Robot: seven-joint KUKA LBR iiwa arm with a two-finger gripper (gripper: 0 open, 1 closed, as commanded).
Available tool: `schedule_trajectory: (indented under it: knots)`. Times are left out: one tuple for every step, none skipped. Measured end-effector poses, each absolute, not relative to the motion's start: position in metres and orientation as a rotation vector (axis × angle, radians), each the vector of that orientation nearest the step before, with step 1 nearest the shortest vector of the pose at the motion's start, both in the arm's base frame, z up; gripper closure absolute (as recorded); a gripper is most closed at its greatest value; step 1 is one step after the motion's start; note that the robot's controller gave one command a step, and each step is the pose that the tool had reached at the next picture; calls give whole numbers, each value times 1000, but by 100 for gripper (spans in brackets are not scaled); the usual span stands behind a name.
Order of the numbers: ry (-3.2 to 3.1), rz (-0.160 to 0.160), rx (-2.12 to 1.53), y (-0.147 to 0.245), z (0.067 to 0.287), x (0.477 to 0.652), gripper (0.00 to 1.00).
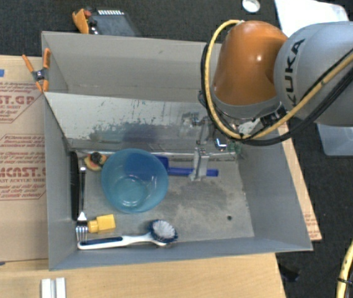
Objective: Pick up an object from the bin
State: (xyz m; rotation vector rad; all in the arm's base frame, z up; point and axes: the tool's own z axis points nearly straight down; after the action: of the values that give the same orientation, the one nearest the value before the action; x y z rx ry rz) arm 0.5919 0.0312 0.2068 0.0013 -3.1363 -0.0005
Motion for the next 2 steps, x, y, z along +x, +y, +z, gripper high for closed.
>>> schedule_trajectory:
  knots:
    - [-3144, -1, 0, 31, 212, 593, 0]
    - [-3137, -3, -228, 15, 153, 590, 0]
